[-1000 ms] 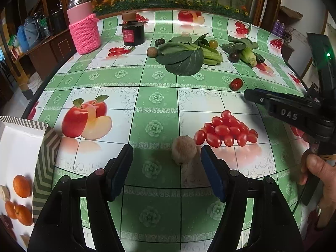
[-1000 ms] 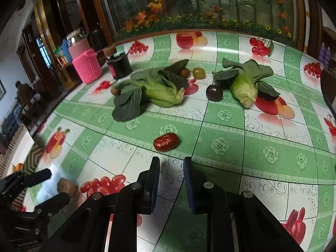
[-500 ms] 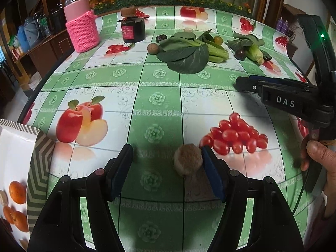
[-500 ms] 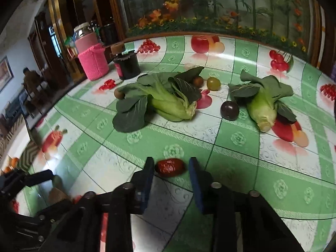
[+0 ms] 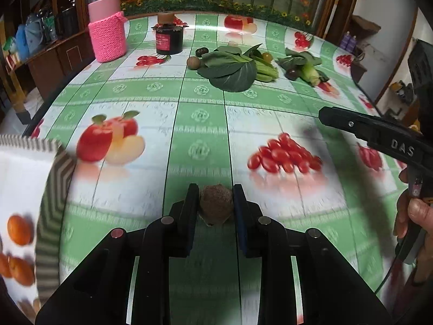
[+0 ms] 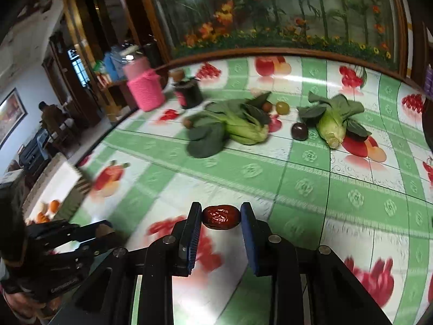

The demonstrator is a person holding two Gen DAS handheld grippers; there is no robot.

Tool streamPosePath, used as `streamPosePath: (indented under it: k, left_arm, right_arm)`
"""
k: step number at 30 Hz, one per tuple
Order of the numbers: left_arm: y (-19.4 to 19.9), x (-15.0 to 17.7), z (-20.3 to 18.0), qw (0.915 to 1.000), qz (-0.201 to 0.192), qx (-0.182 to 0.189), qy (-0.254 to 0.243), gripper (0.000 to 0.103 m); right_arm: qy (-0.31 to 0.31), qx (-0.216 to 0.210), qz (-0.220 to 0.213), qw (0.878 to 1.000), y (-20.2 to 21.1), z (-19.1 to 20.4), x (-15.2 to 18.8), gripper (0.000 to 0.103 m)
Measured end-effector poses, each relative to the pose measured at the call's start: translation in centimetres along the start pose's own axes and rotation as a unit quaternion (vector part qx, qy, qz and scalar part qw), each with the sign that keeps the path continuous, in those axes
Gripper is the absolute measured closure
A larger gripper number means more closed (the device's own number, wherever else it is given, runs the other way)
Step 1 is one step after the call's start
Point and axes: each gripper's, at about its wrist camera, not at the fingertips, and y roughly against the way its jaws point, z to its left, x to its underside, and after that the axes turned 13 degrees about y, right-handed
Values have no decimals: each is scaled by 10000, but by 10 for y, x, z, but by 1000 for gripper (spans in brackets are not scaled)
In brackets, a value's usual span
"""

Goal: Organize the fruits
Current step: 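Carry the pale piece and red date into the white tray and open both tools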

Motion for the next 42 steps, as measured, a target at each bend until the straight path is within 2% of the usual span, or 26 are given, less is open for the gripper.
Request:
streamPosePath:
  k: [4,7,11,23,27,34,42]
  left_arm:
    - [34,16,12,9998,-131,179,-25,79]
    - [61,28,24,9996,-191,199,-25,79]
    - [91,40,44,9993,-364,98,-3,79]
    - [141,72,135,9925,-835,-815,378,79]
    - [154,88,169,9900,-829,-972,605,79]
    - [165,104,201,9875,-779,-1047,882,79]
    - [161,108,207,9859,-792,-1144,925,79]
  right_arm:
    - [100,-107,-257,9996,29,33,11,74]
    - [53,-335,-463,9984,46,60,20,74]
    - [190,-595,-499,9968,54,102,29,74]
    - [739,-1339,-371,9875,32,210,19,75]
    - [1072,-1523,-348,9819,25,247,11,75]
    - [1311,-1667,-176,9771,2,281,-1,75]
    - [1277,-1773,-39,9758,-11,291,-4,75]
